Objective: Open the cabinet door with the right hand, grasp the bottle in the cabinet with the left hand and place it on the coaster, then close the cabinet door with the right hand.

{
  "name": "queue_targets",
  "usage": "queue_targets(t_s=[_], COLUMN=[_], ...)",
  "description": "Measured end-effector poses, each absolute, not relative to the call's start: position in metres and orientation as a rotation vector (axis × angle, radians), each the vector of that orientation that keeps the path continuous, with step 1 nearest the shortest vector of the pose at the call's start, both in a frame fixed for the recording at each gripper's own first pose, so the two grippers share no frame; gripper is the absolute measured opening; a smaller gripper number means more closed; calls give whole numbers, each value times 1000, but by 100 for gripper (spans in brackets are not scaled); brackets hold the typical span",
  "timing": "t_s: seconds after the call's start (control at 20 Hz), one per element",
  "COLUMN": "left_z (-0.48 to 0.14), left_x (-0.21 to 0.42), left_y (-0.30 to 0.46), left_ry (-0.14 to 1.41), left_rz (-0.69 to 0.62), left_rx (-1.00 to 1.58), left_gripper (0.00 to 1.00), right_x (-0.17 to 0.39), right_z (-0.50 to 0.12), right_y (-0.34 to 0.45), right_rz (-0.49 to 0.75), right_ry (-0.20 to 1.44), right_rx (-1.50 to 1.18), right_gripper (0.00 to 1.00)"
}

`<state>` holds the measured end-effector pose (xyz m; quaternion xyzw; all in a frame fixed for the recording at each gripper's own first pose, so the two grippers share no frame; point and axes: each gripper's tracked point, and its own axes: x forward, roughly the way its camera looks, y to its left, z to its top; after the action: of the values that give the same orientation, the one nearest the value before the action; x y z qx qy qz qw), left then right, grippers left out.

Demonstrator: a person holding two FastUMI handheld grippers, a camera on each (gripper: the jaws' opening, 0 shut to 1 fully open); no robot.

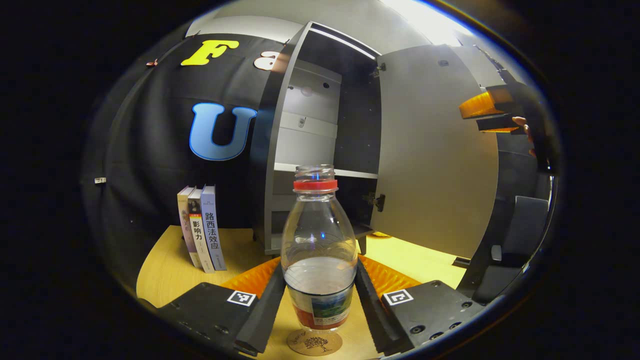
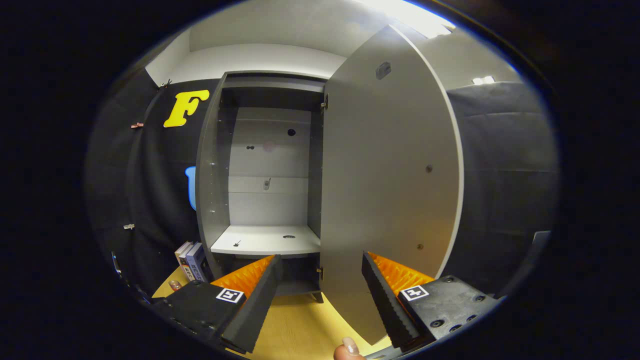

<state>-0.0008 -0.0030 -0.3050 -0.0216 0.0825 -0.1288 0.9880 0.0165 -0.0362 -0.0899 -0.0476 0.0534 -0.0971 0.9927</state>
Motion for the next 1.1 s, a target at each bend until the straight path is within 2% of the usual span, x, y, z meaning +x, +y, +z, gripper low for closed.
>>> queue_targets(t_s=[0.4,0.65,0.9,1.1], left_z=[-386,-386,-376,-369], left_x=[-12,-17,-16,-13], left_y=[-8,-9,3,1], left_ry=[216,187,175,184], left_rz=[-234,-239,-191,-196], left_rx=[51,89,63,18], left_gripper=[78,78,80,85], right_x=[13,12,16,16], right_z=[-154,-173,-170,-167], right_y=[-43,-36,-37,-38], right_rz=[-155,-118,-103,-104], right_ry=[241,283,279,280], right_rx=[-177,-227,-231,-215], right_gripper=[98,98,98,98])
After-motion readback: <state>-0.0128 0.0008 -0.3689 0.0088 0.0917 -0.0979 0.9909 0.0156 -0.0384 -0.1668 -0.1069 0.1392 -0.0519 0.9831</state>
